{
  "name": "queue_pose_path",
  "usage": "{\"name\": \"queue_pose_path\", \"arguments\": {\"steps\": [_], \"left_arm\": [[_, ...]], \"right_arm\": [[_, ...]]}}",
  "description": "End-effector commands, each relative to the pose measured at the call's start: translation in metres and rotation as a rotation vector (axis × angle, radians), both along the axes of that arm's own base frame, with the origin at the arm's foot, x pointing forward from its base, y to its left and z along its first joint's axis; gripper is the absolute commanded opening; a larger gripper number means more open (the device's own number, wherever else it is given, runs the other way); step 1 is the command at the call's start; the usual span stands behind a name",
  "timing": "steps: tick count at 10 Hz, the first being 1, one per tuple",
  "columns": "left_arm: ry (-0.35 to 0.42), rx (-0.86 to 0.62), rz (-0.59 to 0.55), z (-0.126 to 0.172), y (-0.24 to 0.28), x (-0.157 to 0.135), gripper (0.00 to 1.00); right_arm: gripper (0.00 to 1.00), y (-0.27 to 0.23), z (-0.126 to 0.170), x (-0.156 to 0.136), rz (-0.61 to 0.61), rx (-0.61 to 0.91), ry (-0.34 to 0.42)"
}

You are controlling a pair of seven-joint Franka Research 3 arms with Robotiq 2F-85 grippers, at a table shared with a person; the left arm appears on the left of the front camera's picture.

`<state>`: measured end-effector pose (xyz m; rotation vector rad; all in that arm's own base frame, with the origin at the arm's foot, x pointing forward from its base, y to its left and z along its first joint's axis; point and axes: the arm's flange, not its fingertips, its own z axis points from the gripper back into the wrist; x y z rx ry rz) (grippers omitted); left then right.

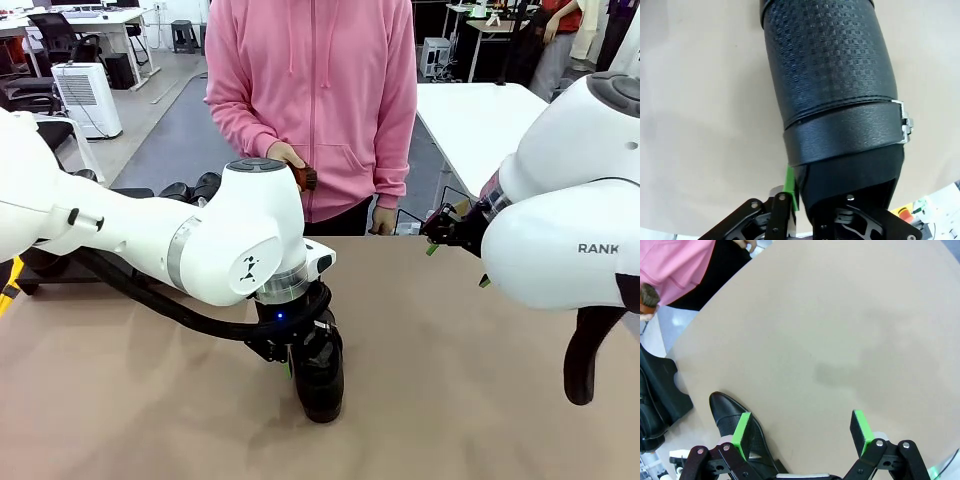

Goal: Organize the shoes by placing them on the stand.
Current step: Place the Shoe from the middle of the table onto the Shoes Stand.

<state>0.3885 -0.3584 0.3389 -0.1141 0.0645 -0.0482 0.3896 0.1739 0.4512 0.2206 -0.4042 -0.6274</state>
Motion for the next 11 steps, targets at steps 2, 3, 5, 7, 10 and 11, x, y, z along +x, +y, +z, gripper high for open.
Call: {"name": "queue_pose_path", "arguments": {"steps": [2,3,5,7,10,11], "left_arm": [[-0.004,-0.012,-0.017,0.0,0.005,0.001,0.0],[0.001,-0.019,-0.03,0.0,0.007,0.001,0.0],[0.035,-0.04,-0.089,0.005,0.014,-0.007,0.0],[0.015,-0.144,-0.178,0.045,0.044,-0.035,0.0],[-0.121,-0.275,-0.322,0.122,0.11,-0.059,0.0],[-0.238,-0.281,-0.317,0.15,0.138,-0.058,0.0]], "right_arm": [[1.0,-0.001,0.001,0.002,0.023,0.012,-0.004],[1.0,-0.001,0.001,0.002,0.023,0.012,-0.004],[1.0,-0.001,0.001,0.002,0.023,0.012,-0.004],[1.0,-0.001,0.001,0.002,0.023,0.012,-0.004],[1.0,-0.001,0.001,0.002,0.023,0.012,-0.004],[1.0,-0.001,0.001,0.002,0.023,0.012,-0.004]]}}
